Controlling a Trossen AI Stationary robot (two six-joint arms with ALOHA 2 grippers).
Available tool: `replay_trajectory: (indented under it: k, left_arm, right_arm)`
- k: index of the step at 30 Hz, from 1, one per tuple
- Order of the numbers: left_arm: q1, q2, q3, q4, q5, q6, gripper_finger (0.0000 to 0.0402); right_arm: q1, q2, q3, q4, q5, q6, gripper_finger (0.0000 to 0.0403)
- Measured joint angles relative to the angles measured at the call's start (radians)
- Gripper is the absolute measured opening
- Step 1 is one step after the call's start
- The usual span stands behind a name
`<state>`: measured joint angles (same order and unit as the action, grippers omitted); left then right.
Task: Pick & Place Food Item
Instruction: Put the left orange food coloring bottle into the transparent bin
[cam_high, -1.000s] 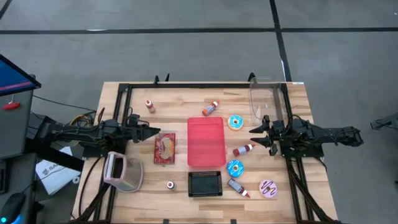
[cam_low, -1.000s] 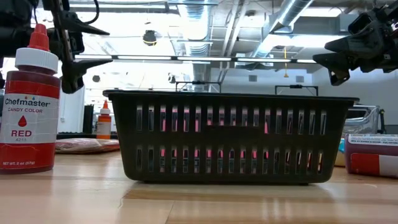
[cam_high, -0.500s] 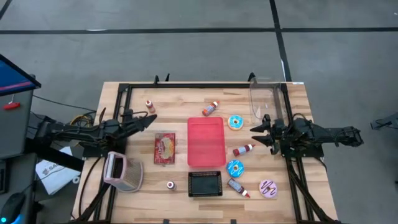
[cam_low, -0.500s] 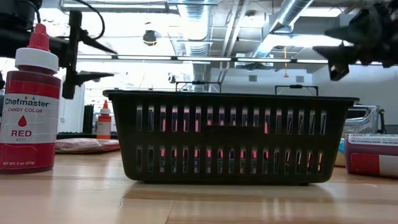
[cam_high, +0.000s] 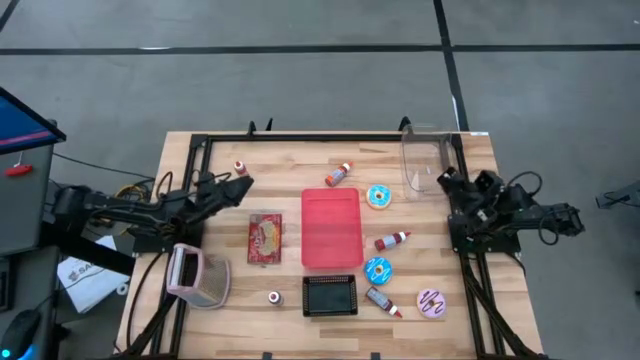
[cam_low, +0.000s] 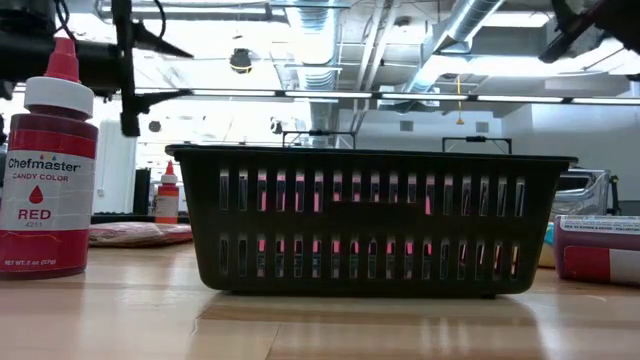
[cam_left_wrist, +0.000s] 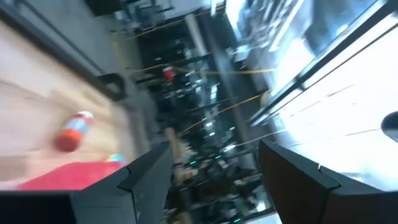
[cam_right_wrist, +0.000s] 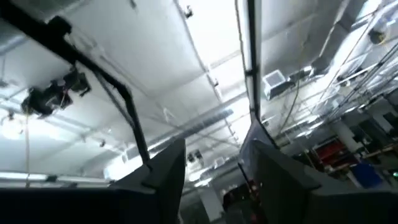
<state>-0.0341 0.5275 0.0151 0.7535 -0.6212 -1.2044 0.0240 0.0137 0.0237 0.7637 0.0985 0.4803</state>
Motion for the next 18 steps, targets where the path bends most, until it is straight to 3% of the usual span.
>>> replay_trajectory:
  k: [3, 5, 9, 12, 15, 18]
  left_arm:
    - [0.003, 0.062, 0.01, 0.096, -0.009, 0.061, 0.0236]
    - [0.007, 0.101, 0.052, 0.107, -0.029, 0.186, 0.0236]
    - [0.021, 0.184, 0.203, 0.109, -0.098, 0.561, 0.0236]
    - [0.03, 0.238, 0.339, 0.068, -0.234, 0.865, 0.0236]
    - [0.03, 0.263, 0.489, -0.119, -0.381, 1.149, 0.0236]
    - [0.031, 0.279, 0.655, -0.533, -0.48, 1.254, 0.0236]
  right_arm:
    - [0.0, -0.001, 0.026, 0.003, 0.008, 0.002, 0.017]
    - [0.0, -0.001, 0.029, 0.0, 0.008, 0.002, 0.017]
    - [0.0, -0.001, 0.03, 0.0, 0.041, -0.001, 0.017]
    - [0.0, 0.0, 0.032, 0.001, 0.083, -0.008, 0.017]
    - [0.0, 0.0, 0.032, 0.001, 0.115, -0.009, 0.017]
    - [0.0, 0.0, 0.034, 0.001, 0.133, -0.009, 0.017]
